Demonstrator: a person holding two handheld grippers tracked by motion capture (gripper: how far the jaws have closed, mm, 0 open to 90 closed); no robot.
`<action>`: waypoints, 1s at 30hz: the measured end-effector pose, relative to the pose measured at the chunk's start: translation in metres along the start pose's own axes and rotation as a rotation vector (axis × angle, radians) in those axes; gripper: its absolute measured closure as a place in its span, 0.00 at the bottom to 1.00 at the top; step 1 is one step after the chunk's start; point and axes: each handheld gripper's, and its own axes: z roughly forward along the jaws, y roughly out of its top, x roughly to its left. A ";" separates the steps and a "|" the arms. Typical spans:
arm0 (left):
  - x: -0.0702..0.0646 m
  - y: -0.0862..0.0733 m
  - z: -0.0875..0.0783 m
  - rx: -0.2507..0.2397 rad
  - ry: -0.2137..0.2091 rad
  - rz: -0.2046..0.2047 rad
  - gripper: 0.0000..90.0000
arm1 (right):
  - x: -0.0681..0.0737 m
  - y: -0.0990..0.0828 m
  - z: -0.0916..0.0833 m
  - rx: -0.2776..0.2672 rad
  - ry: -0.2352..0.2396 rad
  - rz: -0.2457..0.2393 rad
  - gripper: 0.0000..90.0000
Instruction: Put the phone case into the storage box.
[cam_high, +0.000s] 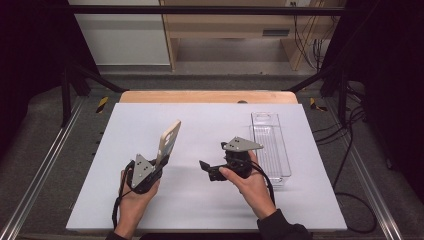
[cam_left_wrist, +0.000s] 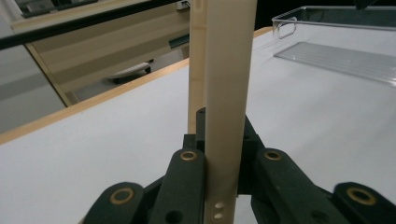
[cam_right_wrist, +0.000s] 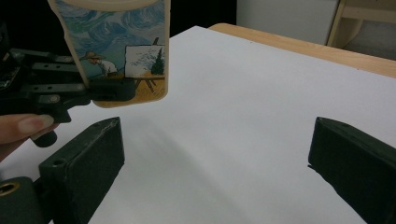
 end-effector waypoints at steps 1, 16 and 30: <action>0.000 0.000 -0.001 -0.003 -0.007 -0.016 0.94 | 0.000 -0.001 0.000 -0.002 -0.001 0.006 0.04; 0.000 0.002 0.000 -0.028 -0.090 -0.130 0.94 | -0.001 0.002 -0.005 -0.109 0.000 0.058 0.04; -0.021 0.004 0.012 -0.015 -0.231 -0.260 0.94 | -0.002 0.010 -0.009 -0.132 -0.021 0.082 0.04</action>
